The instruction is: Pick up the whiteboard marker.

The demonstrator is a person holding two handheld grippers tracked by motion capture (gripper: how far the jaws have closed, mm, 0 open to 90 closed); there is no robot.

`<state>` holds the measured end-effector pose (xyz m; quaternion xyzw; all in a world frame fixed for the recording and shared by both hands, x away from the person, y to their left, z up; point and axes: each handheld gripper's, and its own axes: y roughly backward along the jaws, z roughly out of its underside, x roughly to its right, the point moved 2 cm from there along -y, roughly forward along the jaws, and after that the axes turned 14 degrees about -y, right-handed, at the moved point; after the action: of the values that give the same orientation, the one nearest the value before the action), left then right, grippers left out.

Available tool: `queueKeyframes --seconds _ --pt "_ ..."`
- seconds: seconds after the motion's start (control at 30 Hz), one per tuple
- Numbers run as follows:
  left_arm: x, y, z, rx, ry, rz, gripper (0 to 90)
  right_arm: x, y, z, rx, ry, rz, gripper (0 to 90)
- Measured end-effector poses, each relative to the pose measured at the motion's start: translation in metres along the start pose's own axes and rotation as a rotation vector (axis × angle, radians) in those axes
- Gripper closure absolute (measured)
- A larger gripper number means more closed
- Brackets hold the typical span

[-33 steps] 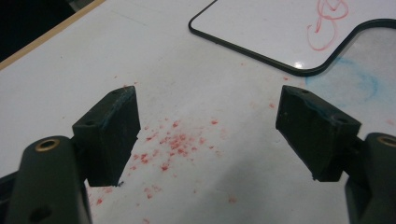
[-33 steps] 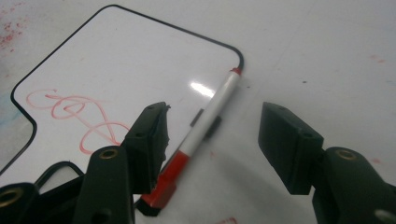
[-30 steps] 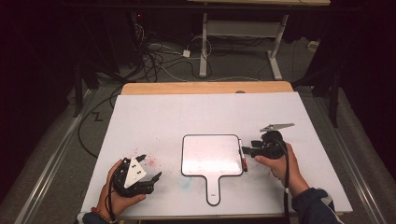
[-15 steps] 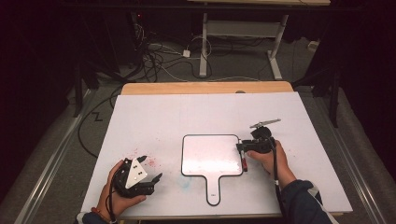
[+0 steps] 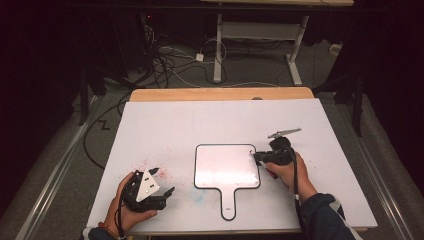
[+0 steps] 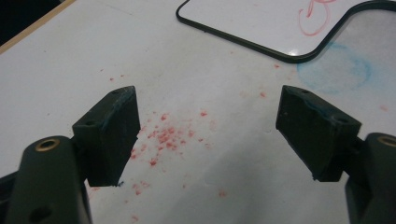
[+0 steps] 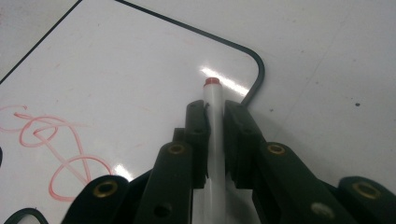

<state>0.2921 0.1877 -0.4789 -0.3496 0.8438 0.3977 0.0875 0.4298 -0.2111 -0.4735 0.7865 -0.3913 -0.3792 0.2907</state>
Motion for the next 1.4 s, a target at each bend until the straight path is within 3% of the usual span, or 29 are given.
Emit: queueKeyframes --seconds 0.1,0.3,0.33,0.43,0.47,0.67,0.9,1.07,1.2,1.4 --pt "0.0 0.0 -0.001 0.003 0.005 0.002 20.9 -0.003 0.003 -0.001 0.025 0.017 -0.004 81.2" --pt "-0.001 -0.003 -0.011 0.051 0.066 0.04 22.7 -0.017 0.015 -0.002 0.094 0.058 -0.046 81.2" --pt "-0.002 -0.005 -0.02 0.095 0.105 0.072 23.1 -0.027 0.021 -0.003 0.133 0.086 -0.07 81.3" --pt "-0.002 -0.009 -0.032 0.134 0.135 0.1 24.3 -0.036 0.024 -0.003 0.164 0.109 -0.103 81.3" --pt "-0.001 -0.013 -0.043 0.165 0.161 0.132 24.6 -0.048 0.026 -0.002 0.196 0.129 -0.128 81.3" --pt "0.009 -0.029 -0.077 0.25 0.208 0.233 25.1 -0.08 0.025 0.004 0.267 0.182 -0.183 81.4" --pt "0.023 -0.049 -0.108 0.286 0.251 0.298 26.9 -0.113 0.024 0.012 0.34 0.214 -0.259 81.4" --pt "0.027 -0.057 -0.12 0.311 0.294 0.322 30.1 -0.124 0.022 0.016 0.38 0.223 -0.277 81.4" --pt "0.029 -0.062 -0.125 0.325 0.319 0.346 40.8 -0.128 0.022 0.019 0.4 0.227 -0.295 81.4" --pt "0.031 -0.065 -0.129 0.345 0.306 0.362 55.8 -0.13 0.023 0.021 0.415 0.226 -0.315 81.4"
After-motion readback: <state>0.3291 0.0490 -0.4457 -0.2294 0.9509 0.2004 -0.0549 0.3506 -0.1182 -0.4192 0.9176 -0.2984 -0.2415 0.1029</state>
